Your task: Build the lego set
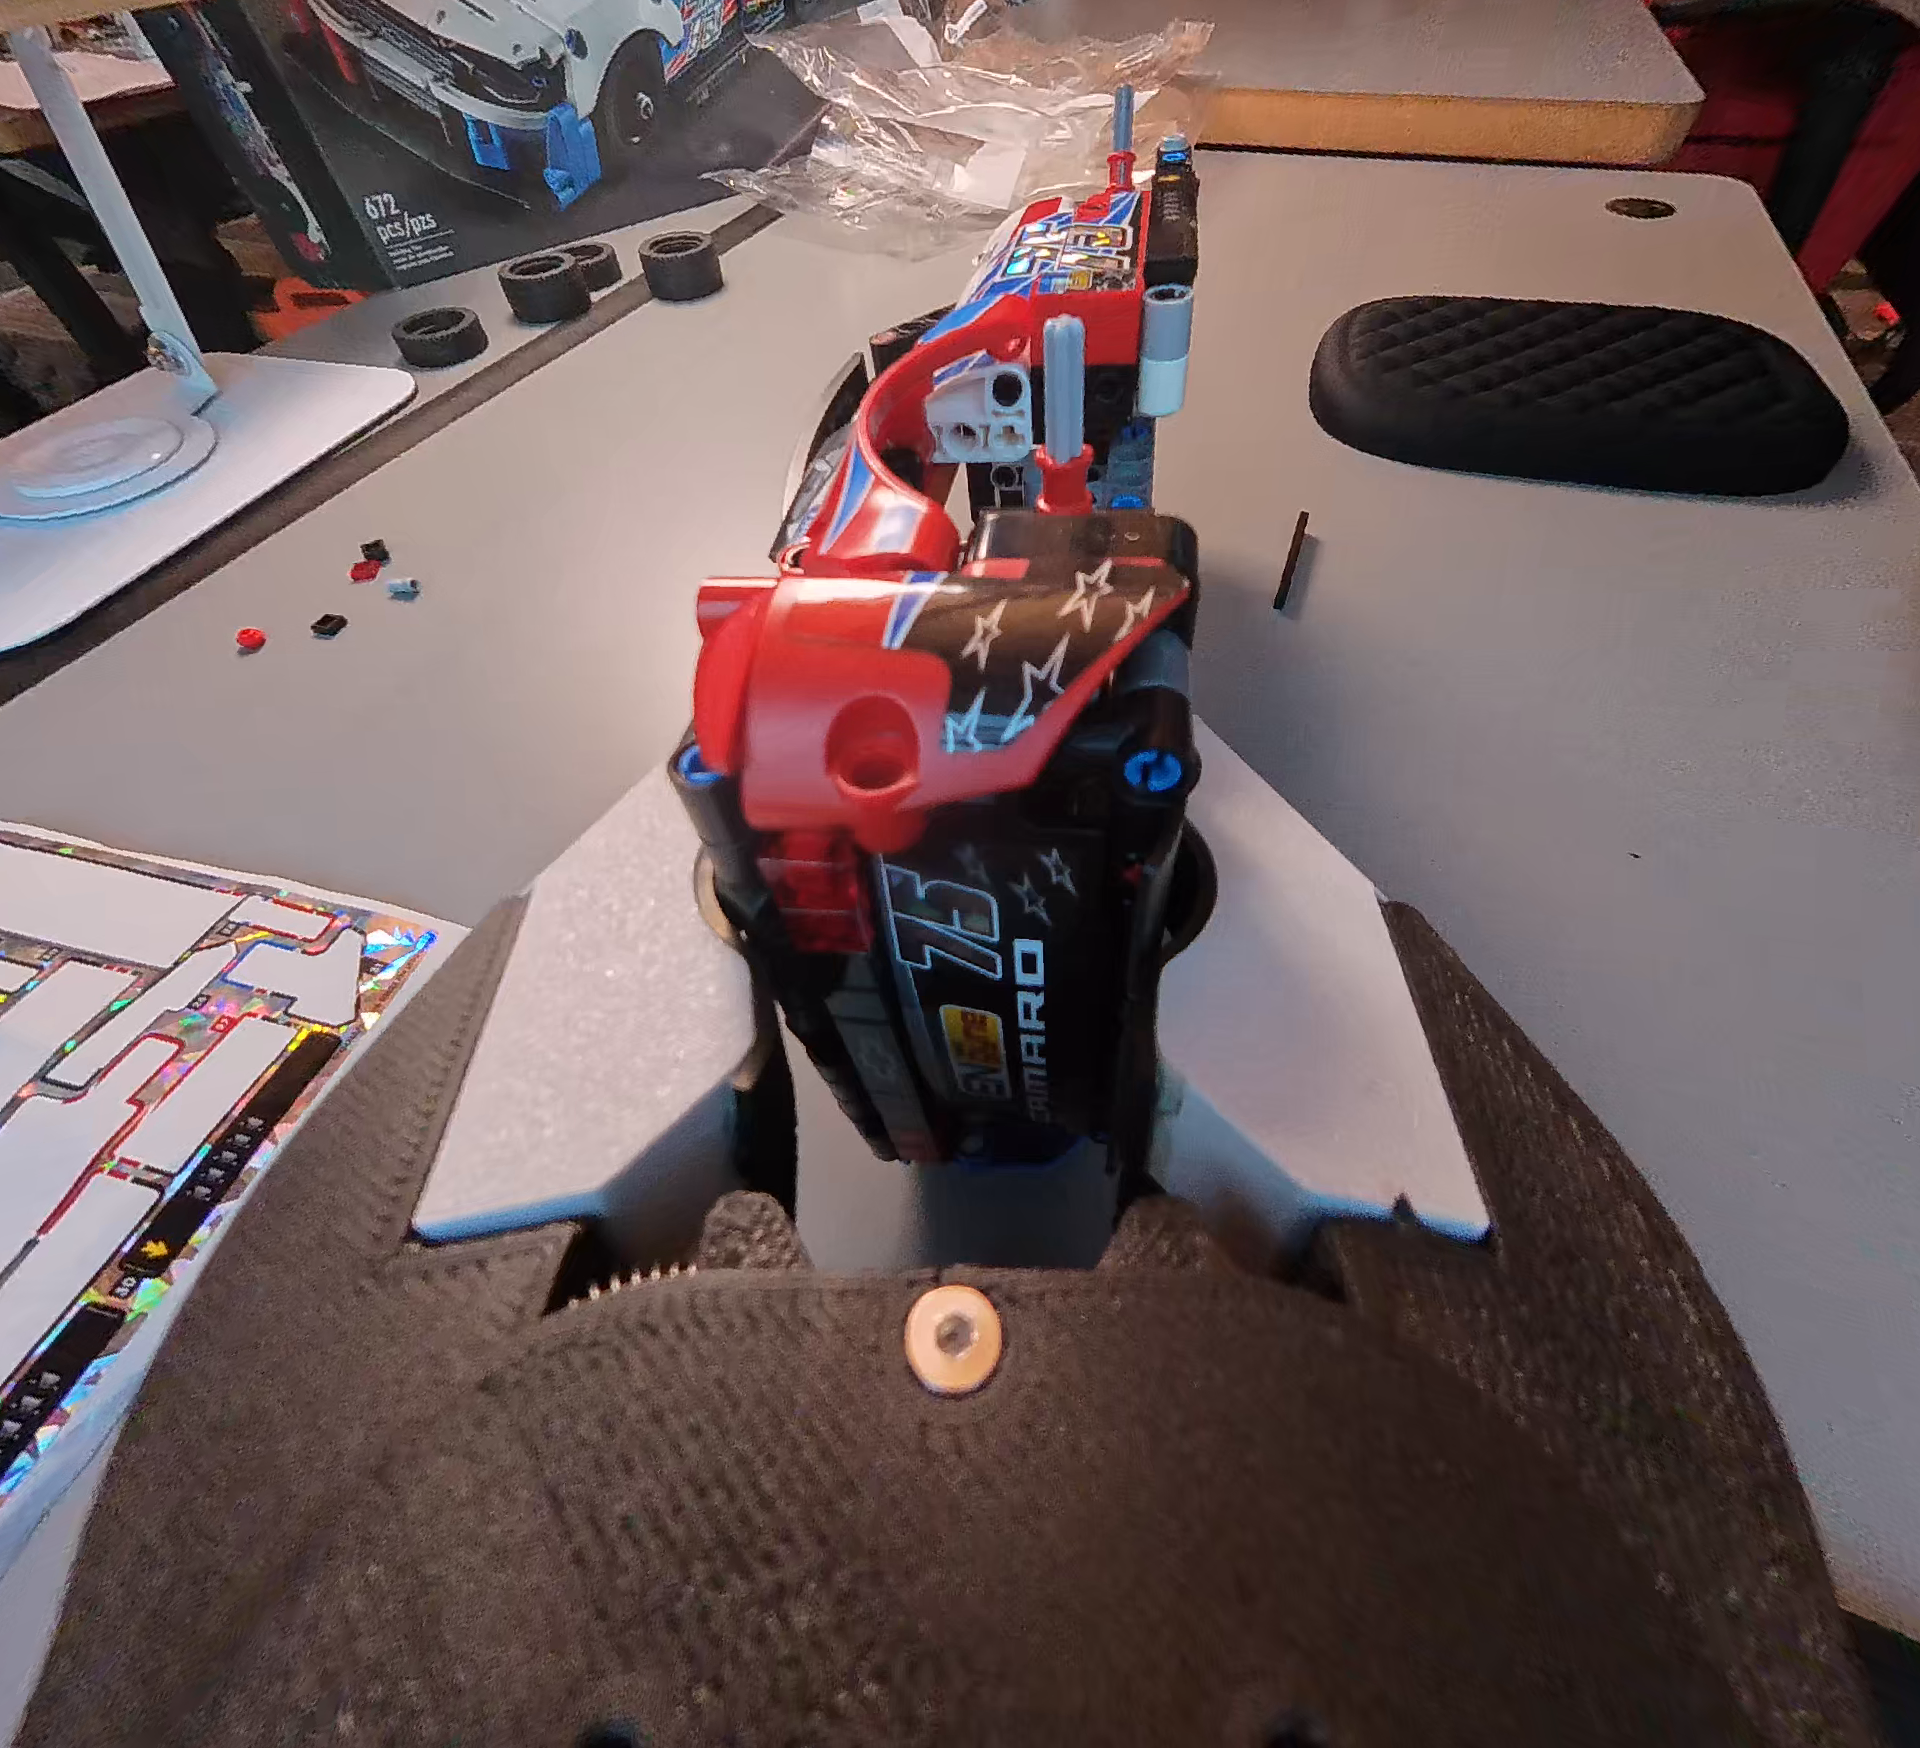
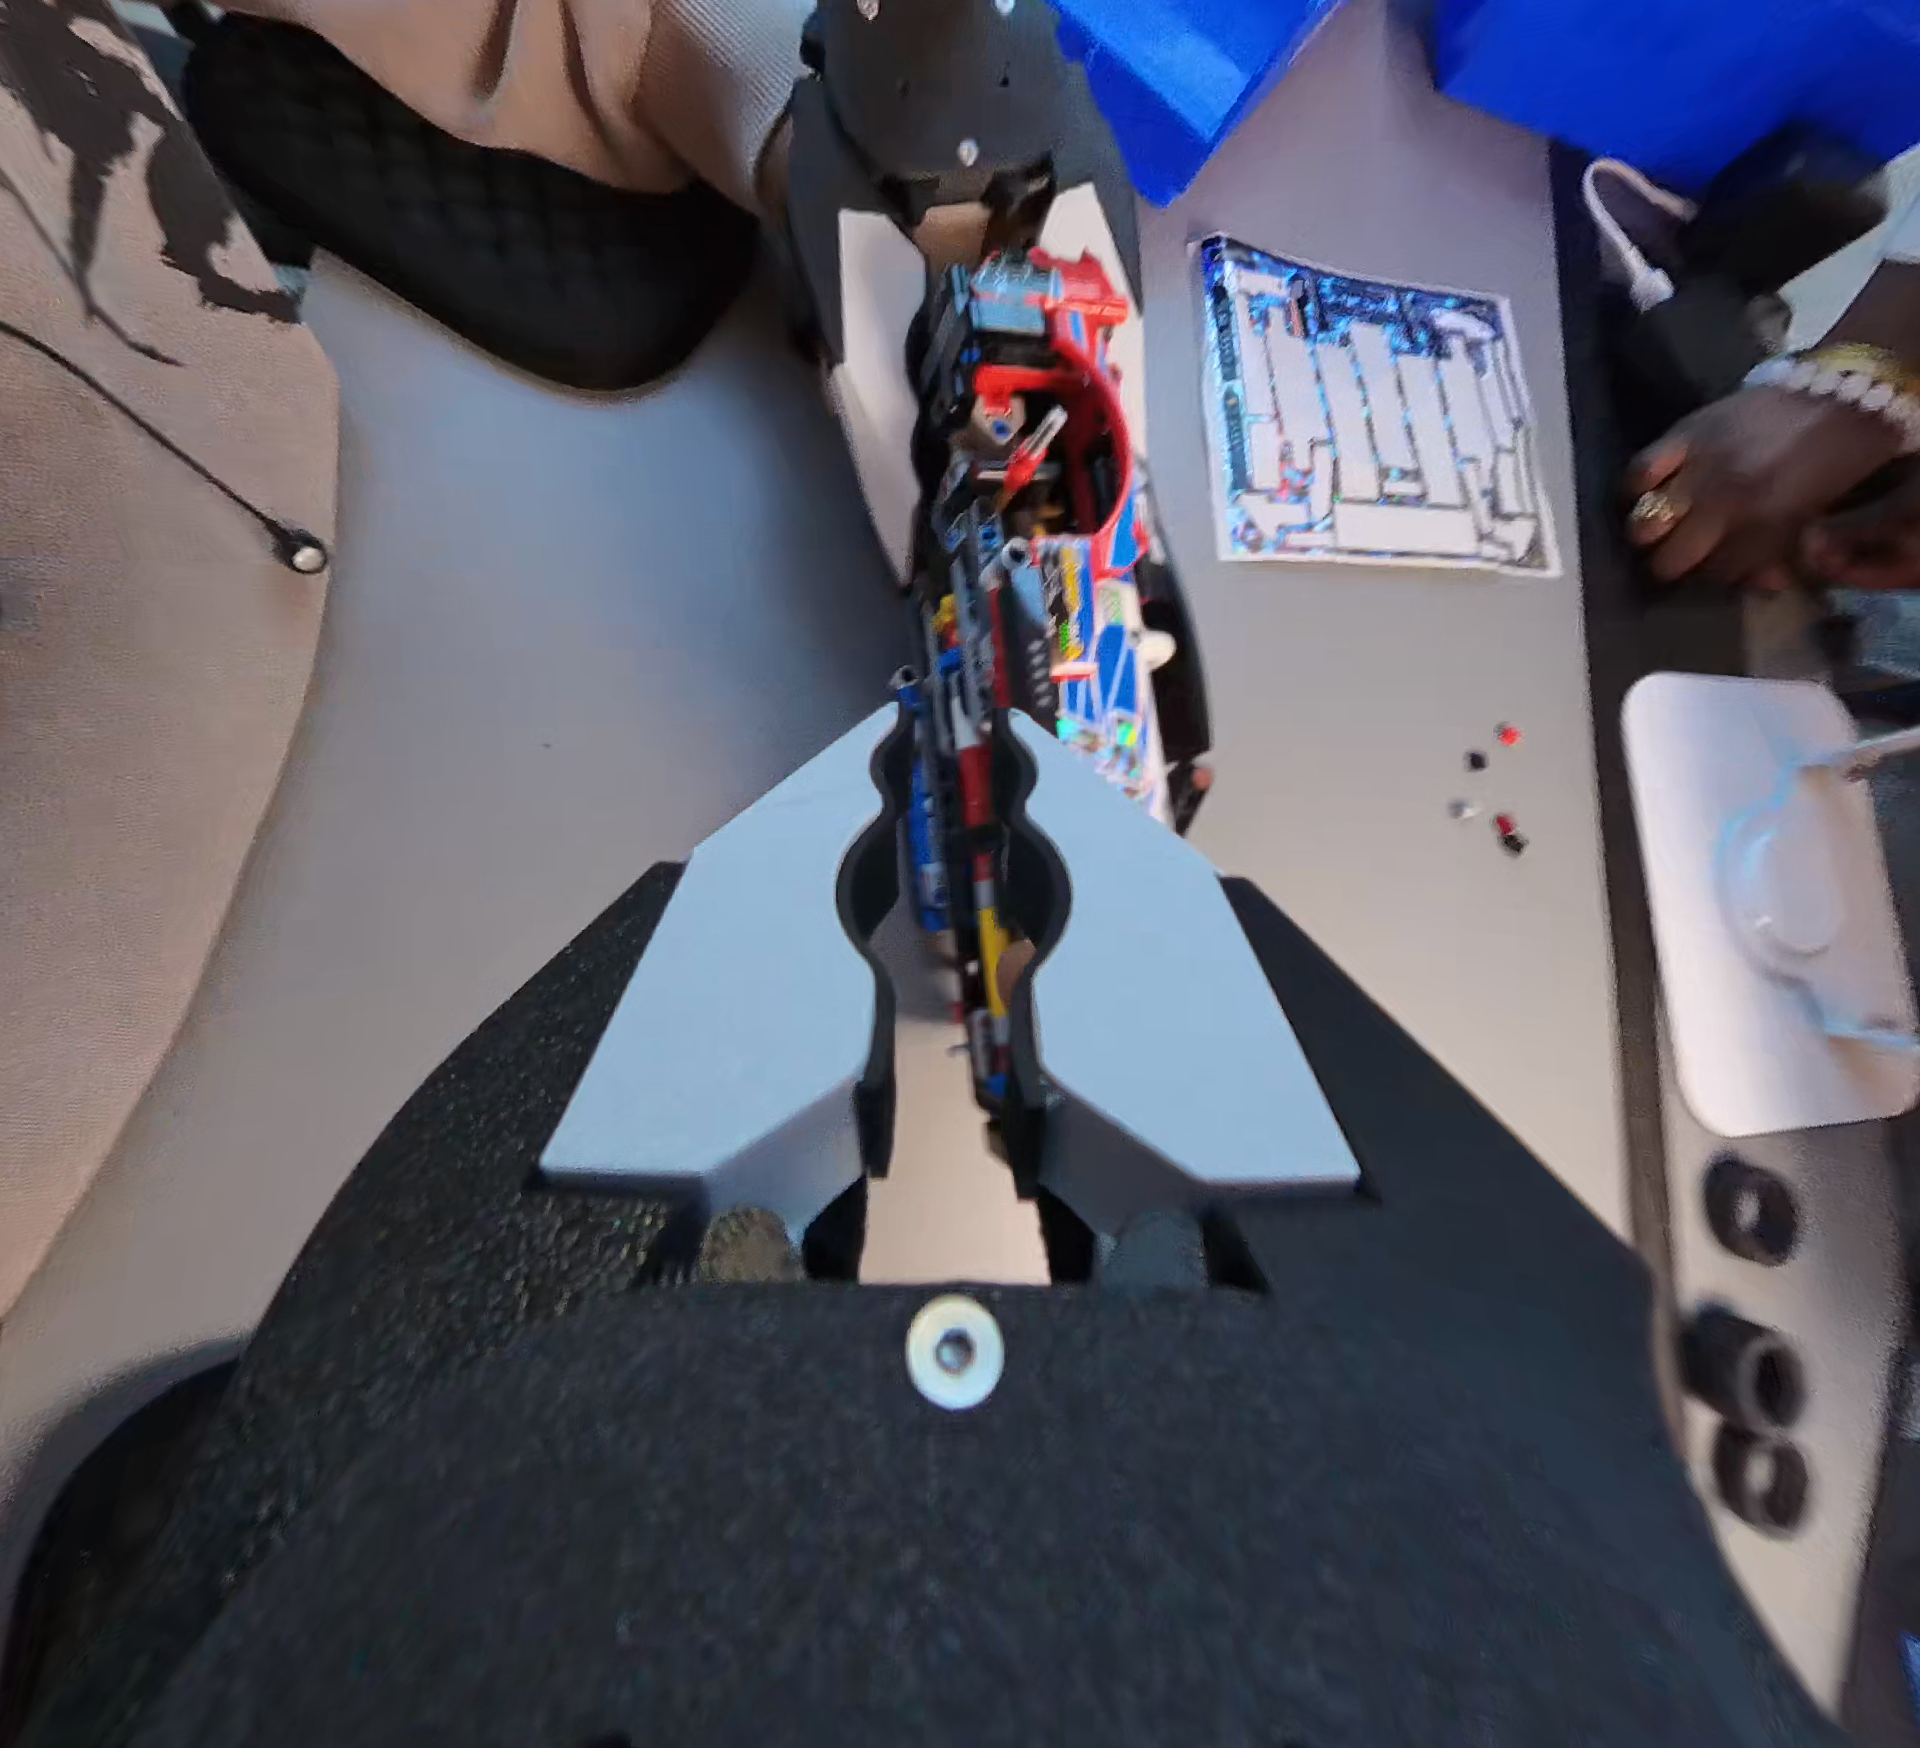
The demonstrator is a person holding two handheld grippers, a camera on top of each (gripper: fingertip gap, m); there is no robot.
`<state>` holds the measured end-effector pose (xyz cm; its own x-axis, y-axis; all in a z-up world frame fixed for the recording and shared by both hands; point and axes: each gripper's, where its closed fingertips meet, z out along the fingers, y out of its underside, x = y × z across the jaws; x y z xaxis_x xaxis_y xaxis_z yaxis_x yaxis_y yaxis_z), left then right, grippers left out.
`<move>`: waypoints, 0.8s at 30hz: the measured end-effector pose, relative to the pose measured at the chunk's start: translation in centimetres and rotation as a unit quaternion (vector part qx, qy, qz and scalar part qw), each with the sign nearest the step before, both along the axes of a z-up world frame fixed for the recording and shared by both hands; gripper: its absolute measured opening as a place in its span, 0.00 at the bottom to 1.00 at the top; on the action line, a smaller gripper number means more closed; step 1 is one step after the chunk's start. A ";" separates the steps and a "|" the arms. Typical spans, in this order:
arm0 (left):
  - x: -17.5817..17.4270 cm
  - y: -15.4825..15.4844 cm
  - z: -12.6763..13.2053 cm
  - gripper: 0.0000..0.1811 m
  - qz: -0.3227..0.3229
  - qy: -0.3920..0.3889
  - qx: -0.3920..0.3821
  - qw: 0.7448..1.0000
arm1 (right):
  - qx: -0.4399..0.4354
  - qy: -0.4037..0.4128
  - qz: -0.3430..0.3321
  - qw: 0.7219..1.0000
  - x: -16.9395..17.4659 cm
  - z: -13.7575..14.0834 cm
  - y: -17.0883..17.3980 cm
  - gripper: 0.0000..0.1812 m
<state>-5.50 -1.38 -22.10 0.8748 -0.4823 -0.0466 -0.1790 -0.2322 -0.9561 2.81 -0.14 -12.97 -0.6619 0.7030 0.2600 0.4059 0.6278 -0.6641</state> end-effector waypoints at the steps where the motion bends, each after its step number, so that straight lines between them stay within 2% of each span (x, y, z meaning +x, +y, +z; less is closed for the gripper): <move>1: 0.0 0.0 0.0 0.42 0.000 0.002 0.002 1.000 | 0.028 -0.001 0.011 1.000 -1.1 0.4 0.0 0.07; 5: 0.2 -0.2 0.0 0.42 -0.003 0.018 0.008 1.000 | 0.068 -0.089 0.054 0.992 -3.2 -1.6 -0.5 0.08; 9: 0.2 -0.3 0.0 0.42 -0.003 0.022 0.009 1.000 | 0.073 -0.140 0.081 0.984 -3.2 -2.9 -1.0 0.01; 18: 0.2 -0.2 0.1 0.43 -0.006 0.012 0.010 1.000 | 0.076 -0.151 0.077 0.983 -3.5 -2.6 -0.3 0.05; 24: 0.4 -0.3 0.5 0.44 -0.011 0.004 0.020 1.000 | 0.086 -0.163 0.092 0.979 -3.2 -3.6 -0.3 0.03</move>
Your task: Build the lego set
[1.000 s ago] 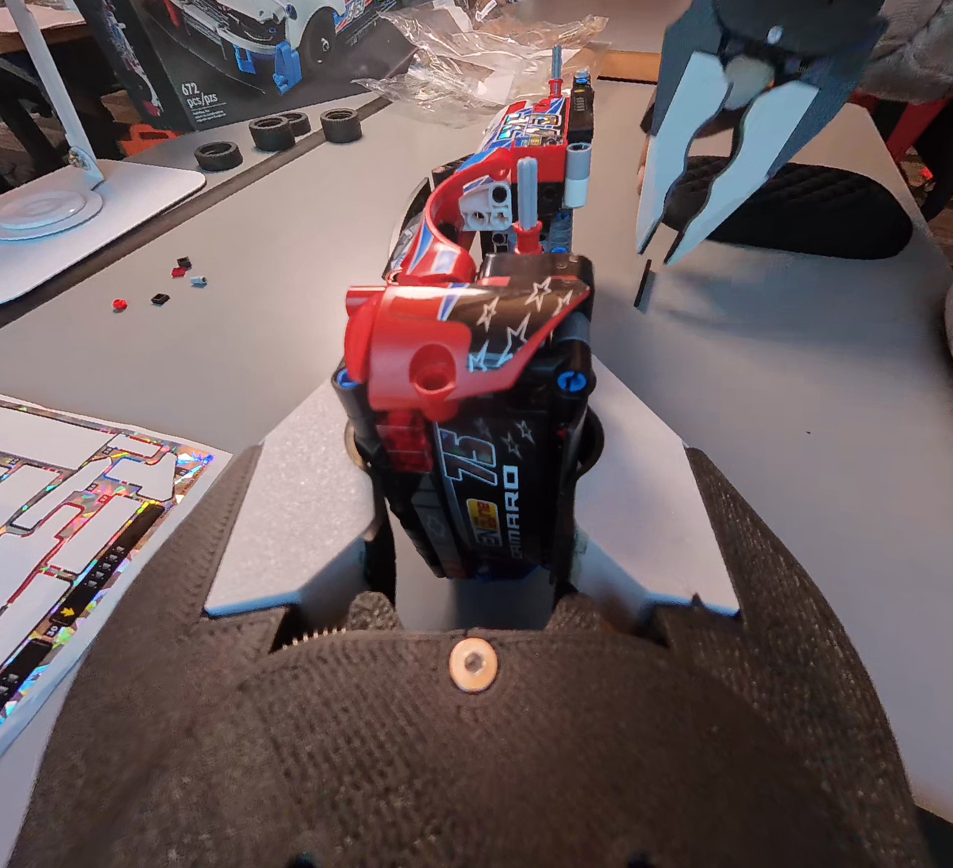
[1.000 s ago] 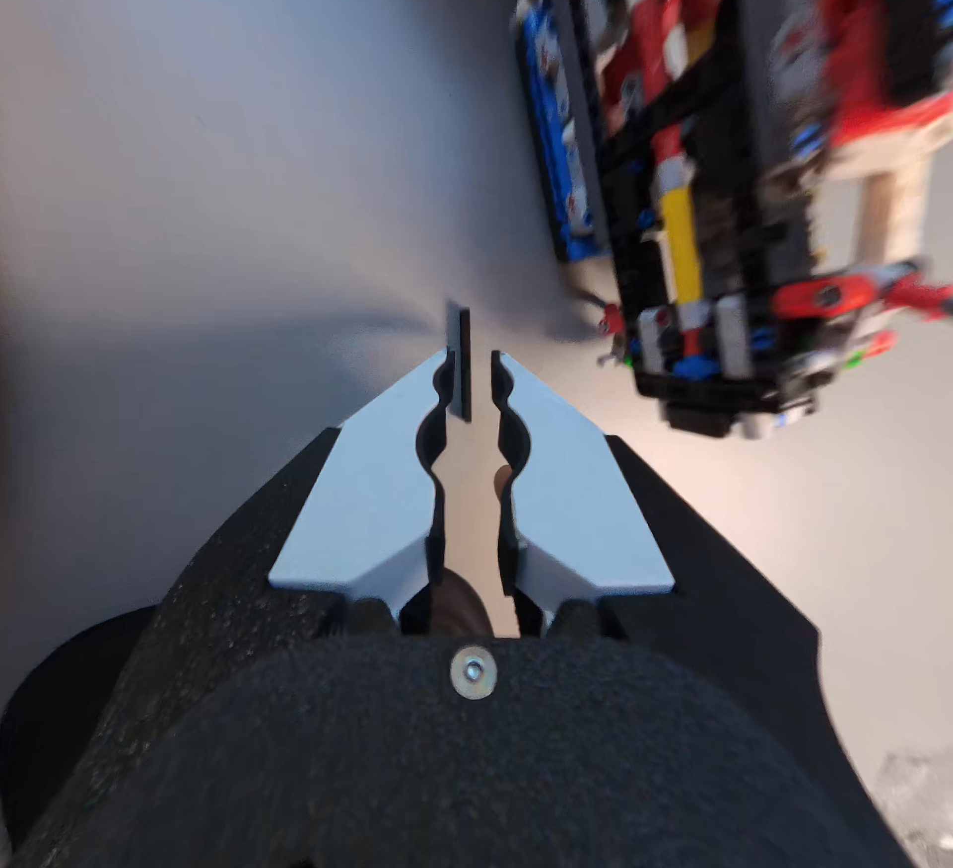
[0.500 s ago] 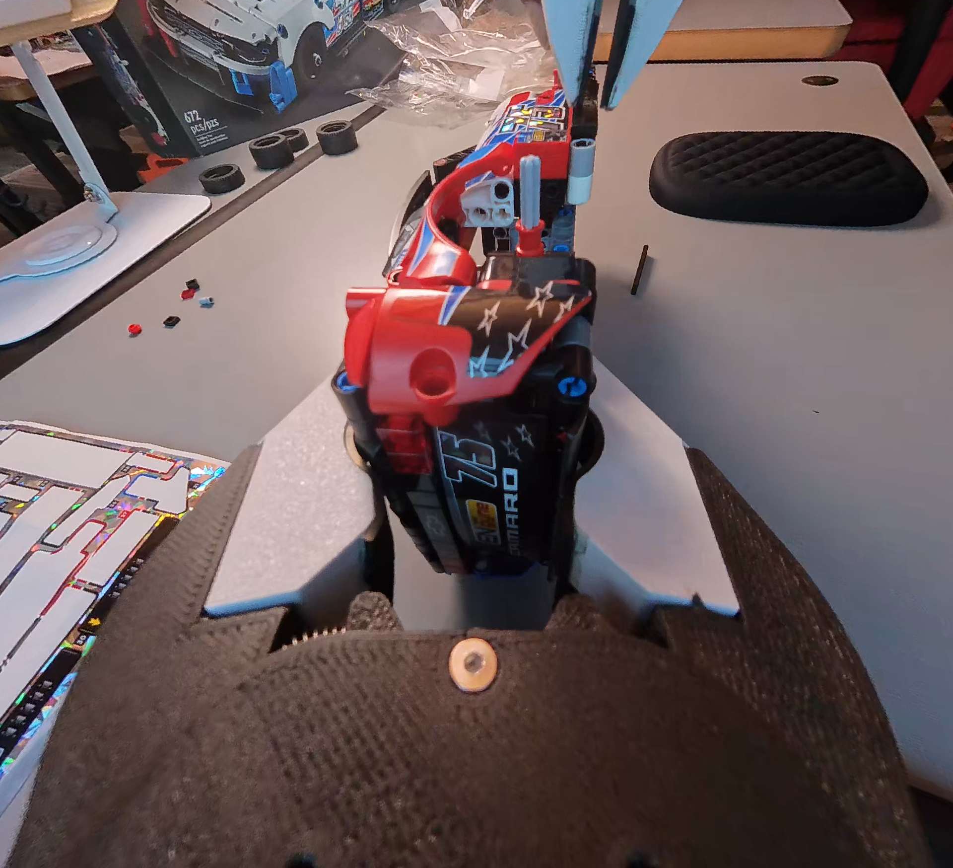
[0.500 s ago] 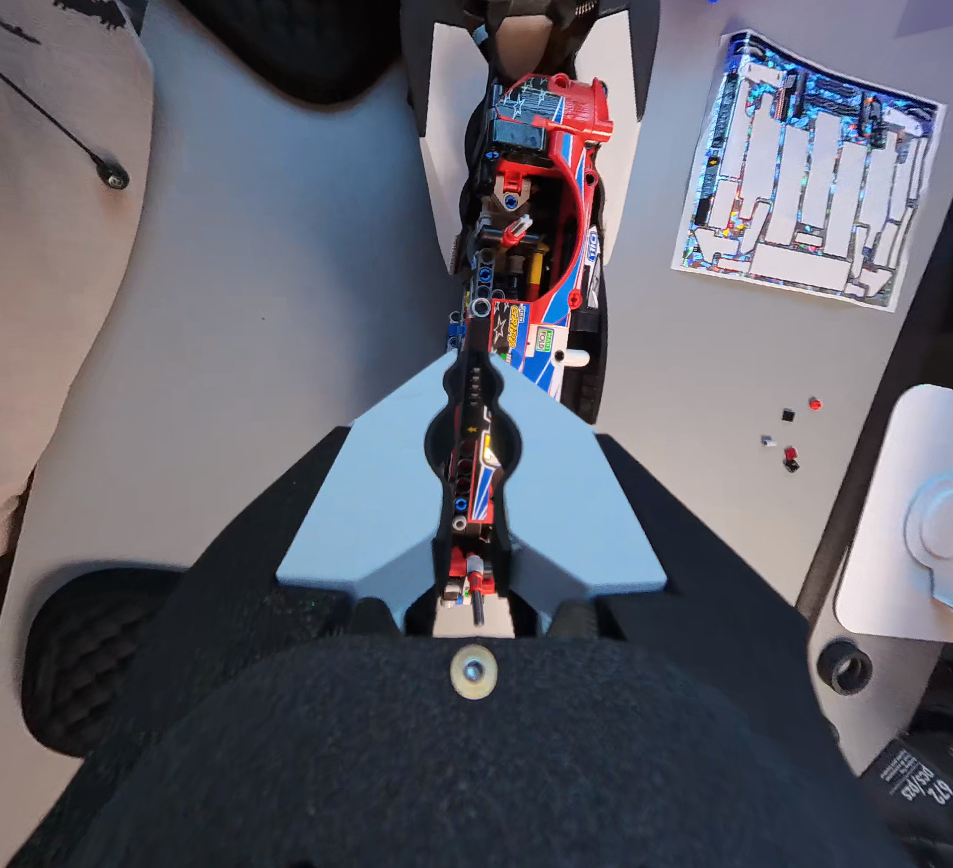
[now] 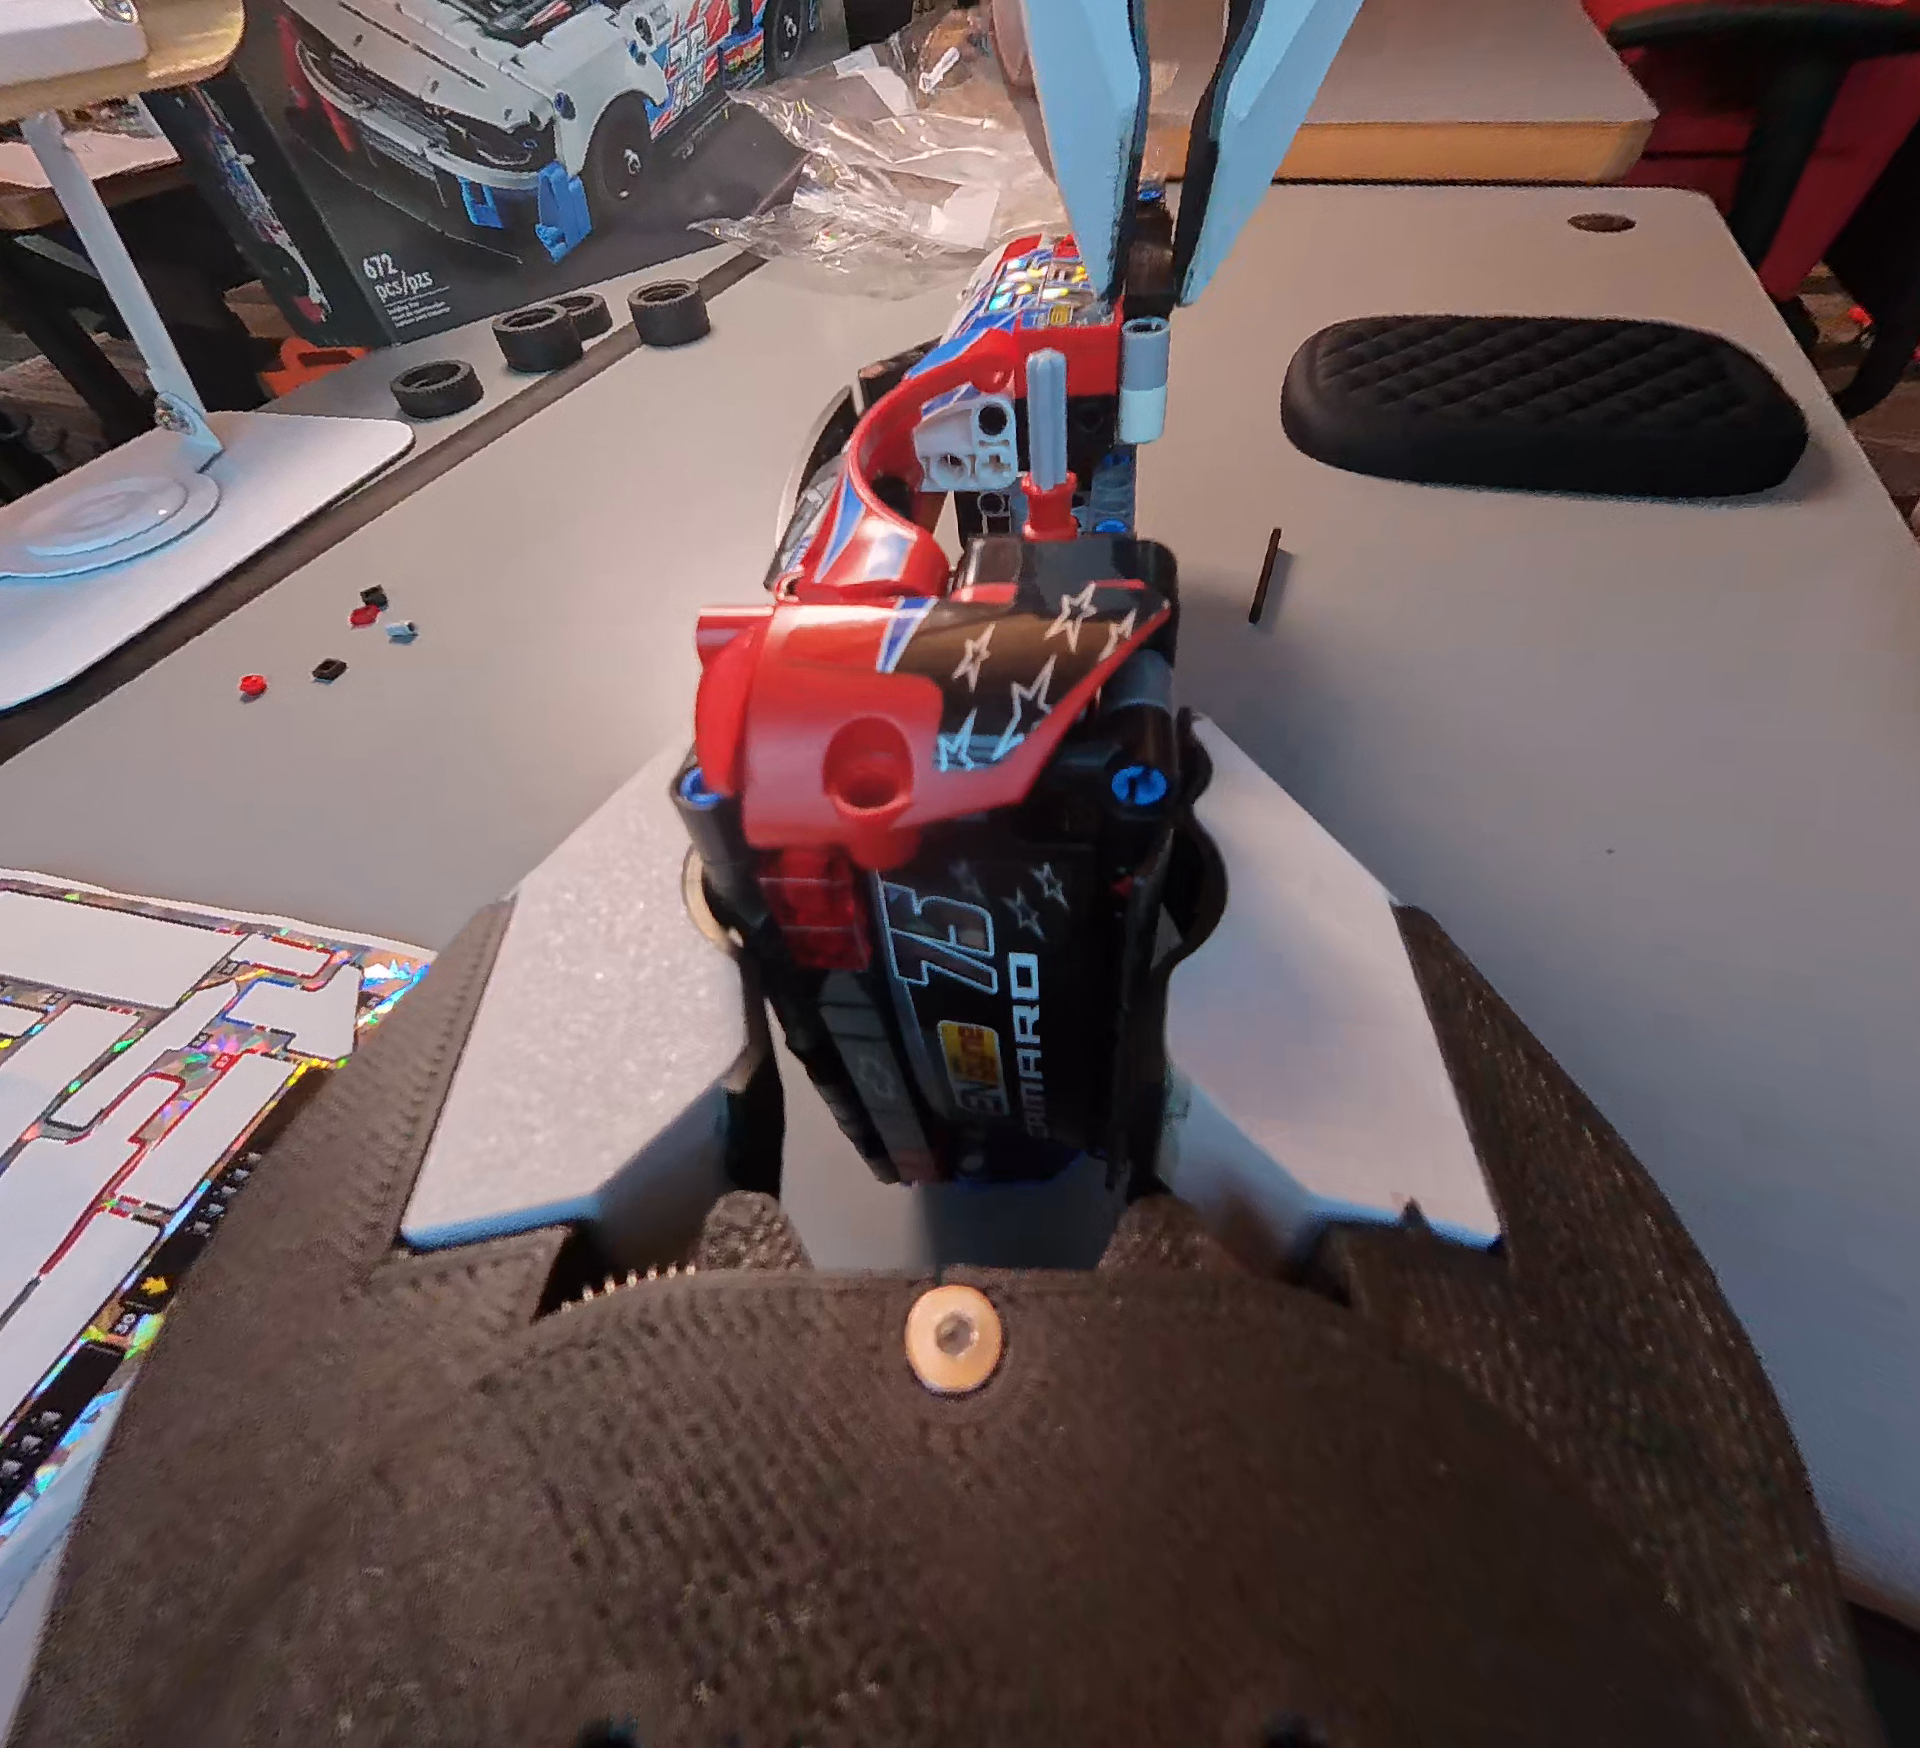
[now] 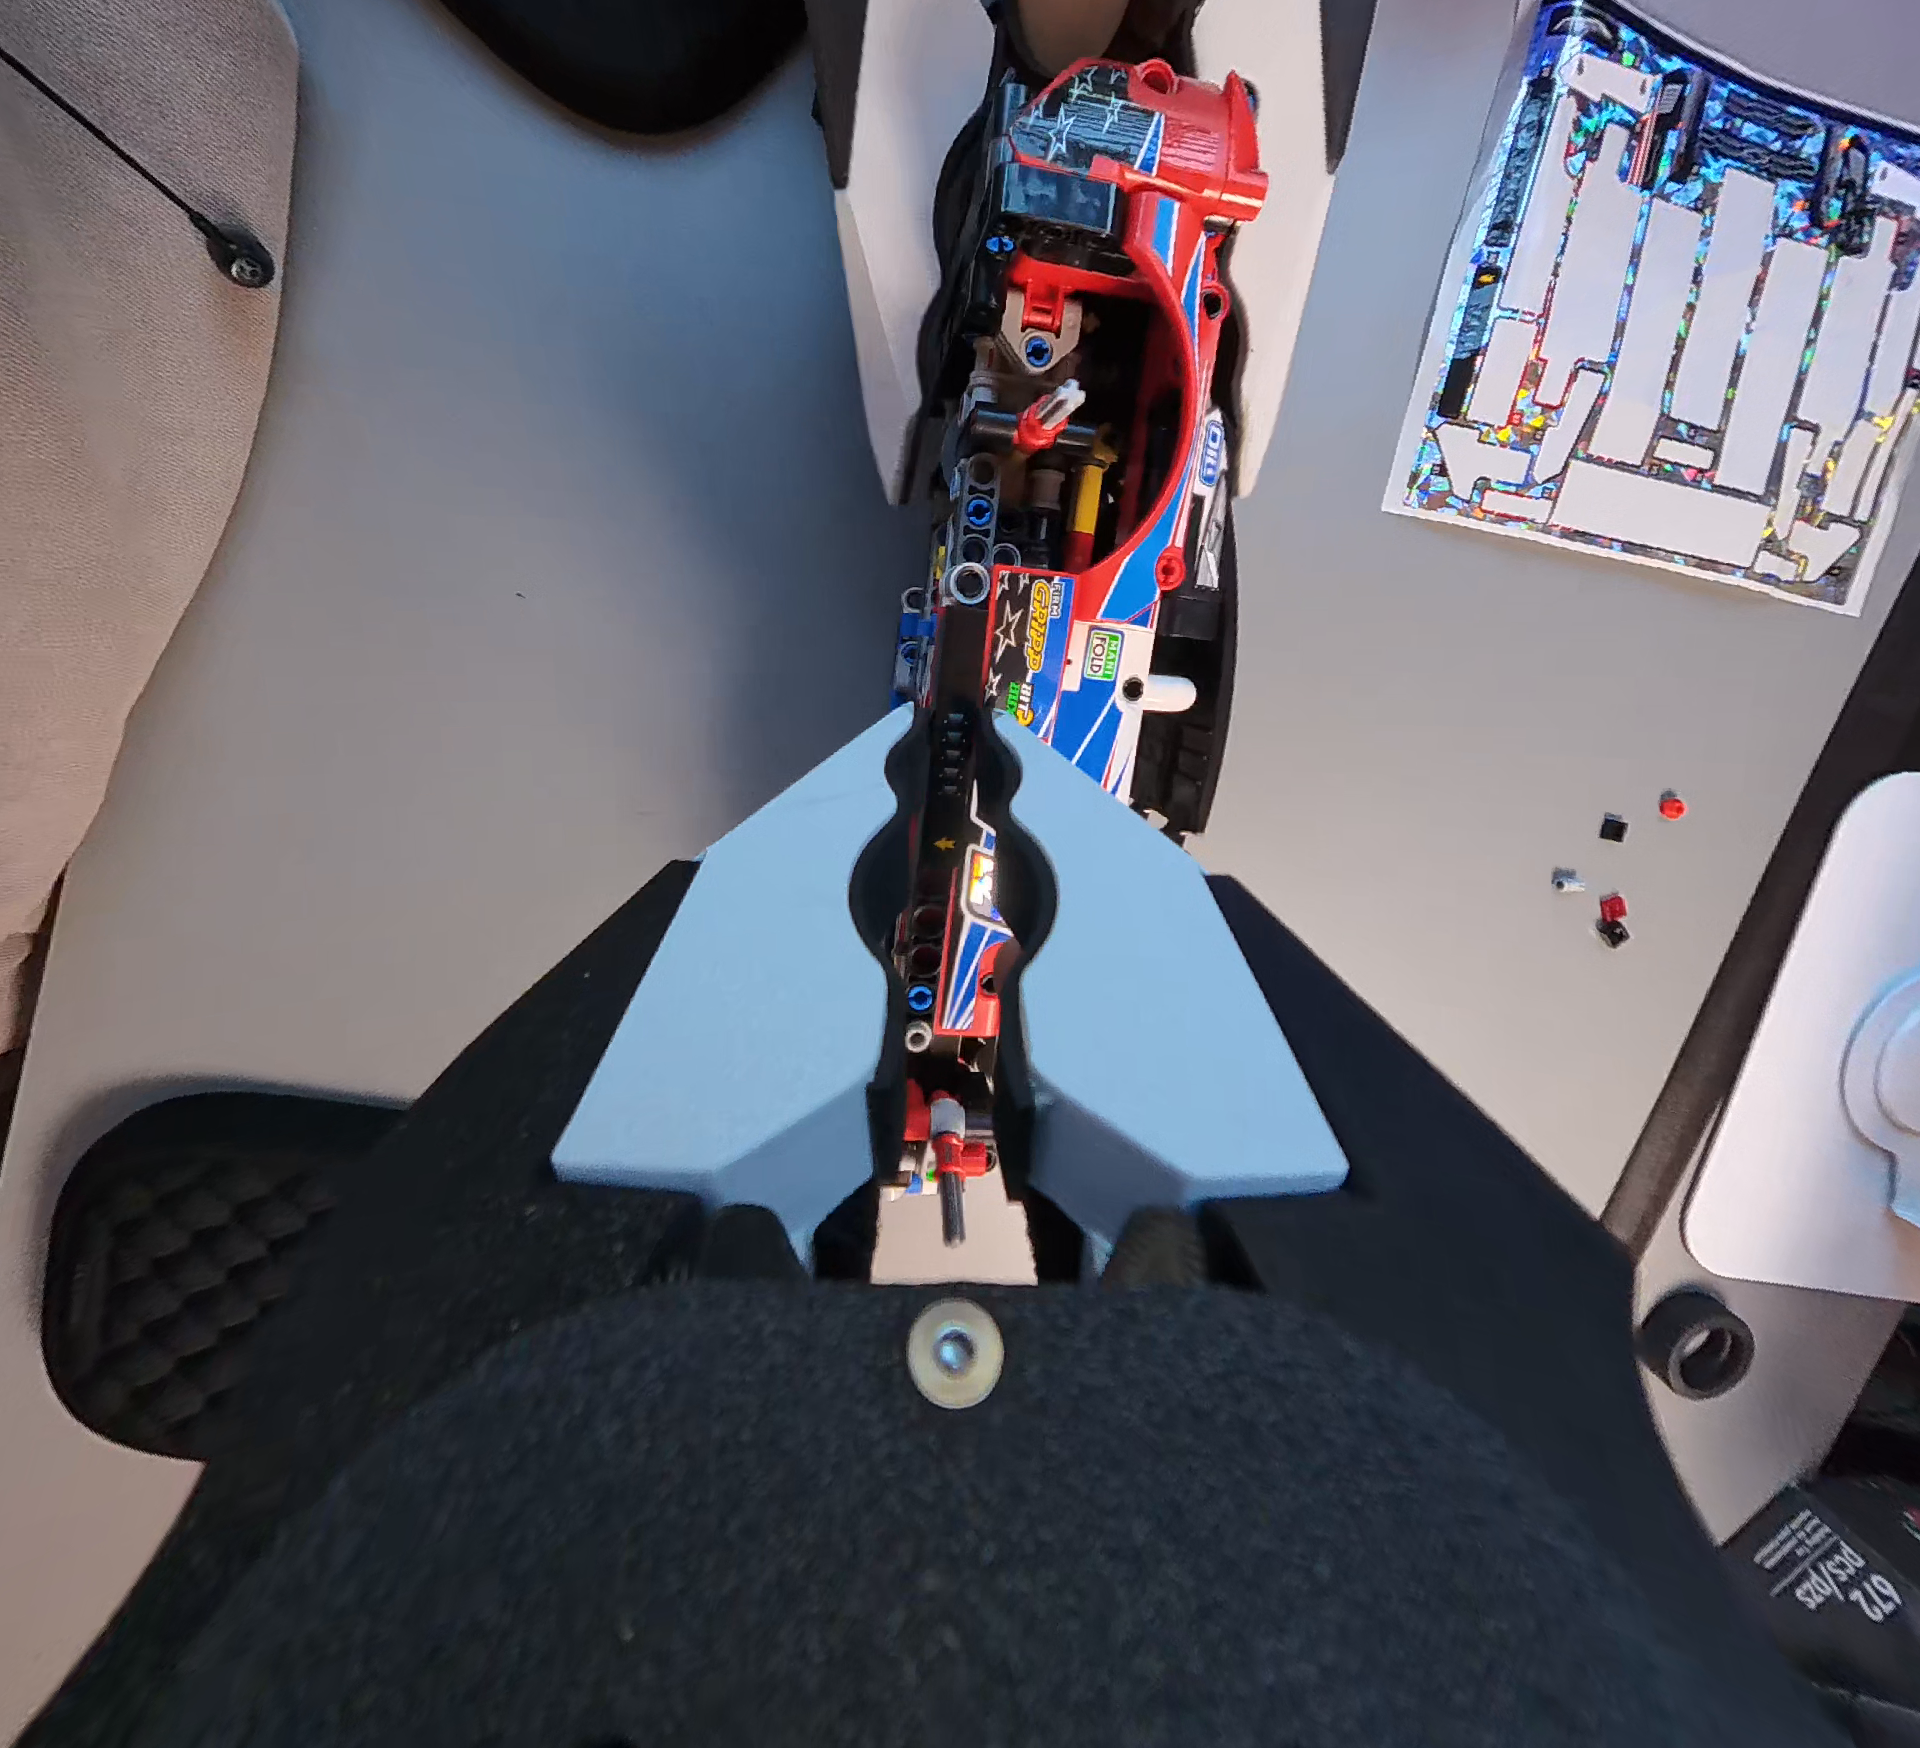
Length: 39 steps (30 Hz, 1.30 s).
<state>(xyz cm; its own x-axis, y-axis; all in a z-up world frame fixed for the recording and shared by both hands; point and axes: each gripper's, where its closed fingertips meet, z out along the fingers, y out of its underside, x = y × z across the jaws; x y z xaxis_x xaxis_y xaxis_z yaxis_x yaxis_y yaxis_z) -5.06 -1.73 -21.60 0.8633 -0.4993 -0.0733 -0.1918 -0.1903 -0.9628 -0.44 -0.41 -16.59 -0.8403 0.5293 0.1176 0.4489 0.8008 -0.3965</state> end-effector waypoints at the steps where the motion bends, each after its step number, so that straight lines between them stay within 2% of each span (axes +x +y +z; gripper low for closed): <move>1: 0.2 0.0 0.5 0.47 -0.002 -0.011 0.007 1.000 | 0.000 0.004 0.001 1.000 -0.1 0.0 0.0 0.03; 4: 0.3 0.5 1.4 0.51 0.007 -0.022 0.021 1.000 | -0.008 0.006 0.006 1.000 0.0 0.0 -0.1 0.03; 8: 0.3 1.1 1.2 0.48 0.015 -0.023 0.007 1.000 | -0.013 0.008 0.011 1.000 0.2 0.1 0.1 0.03; 15: 0.2 0.9 0.4 0.44 0.016 0.024 0.006 1.000 | -0.103 0.003 -0.005 0.995 0.6 0.7 -0.5 0.03; 23: 0.6 0.7 0.4 0.43 -0.002 0.000 -0.008 1.000 | -0.174 0.010 -0.007 0.985 0.7 0.8 -0.4 0.02; 36: 0.8 0.7 0.7 0.42 -0.008 -0.009 -0.009 1.000 | -0.229 0.000 -0.027 0.973 0.7 0.6 0.2 0.02; 39: 0.7 0.6 0.7 0.42 -0.008 -0.010 -0.006 1.000 | -0.281 0.005 -0.025 0.959 0.8 1.9 -0.2 0.03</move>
